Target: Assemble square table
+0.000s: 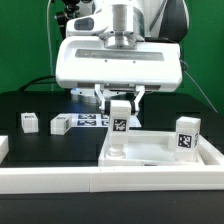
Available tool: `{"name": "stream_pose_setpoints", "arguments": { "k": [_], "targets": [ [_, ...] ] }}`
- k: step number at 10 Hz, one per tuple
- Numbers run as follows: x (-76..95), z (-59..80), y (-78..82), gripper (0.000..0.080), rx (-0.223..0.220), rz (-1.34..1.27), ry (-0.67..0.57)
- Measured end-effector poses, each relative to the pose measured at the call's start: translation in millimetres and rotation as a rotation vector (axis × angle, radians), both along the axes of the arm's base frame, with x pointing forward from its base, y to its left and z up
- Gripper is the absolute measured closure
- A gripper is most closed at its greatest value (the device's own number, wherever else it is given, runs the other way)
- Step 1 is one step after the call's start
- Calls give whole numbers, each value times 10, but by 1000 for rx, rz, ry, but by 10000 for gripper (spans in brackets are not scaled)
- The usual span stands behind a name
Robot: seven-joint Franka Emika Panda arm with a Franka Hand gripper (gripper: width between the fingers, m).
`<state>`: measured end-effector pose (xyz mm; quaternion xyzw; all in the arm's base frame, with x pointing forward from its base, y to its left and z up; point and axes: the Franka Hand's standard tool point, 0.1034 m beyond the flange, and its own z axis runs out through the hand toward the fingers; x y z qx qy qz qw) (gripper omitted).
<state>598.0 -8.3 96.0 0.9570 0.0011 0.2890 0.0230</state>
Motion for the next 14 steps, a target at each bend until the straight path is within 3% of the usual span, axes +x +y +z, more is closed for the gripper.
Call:
{"name": "stream_pose_setpoints", "arguments": {
  "k": [4, 10, 11, 12, 13, 14],
  "targets": [
    [-62, -120, -3, 509, -3, 0, 14],
    [-24, -128, -6, 509, -16, 14, -12],
    [-37, -160, 5, 413, -7, 15, 20],
    [-44, -172, 7, 259, -6, 16, 24],
    [-46, -176, 8, 259, -6, 16, 26],
    [-47, -178, 8, 171, -6, 16, 26]
  ]
}}
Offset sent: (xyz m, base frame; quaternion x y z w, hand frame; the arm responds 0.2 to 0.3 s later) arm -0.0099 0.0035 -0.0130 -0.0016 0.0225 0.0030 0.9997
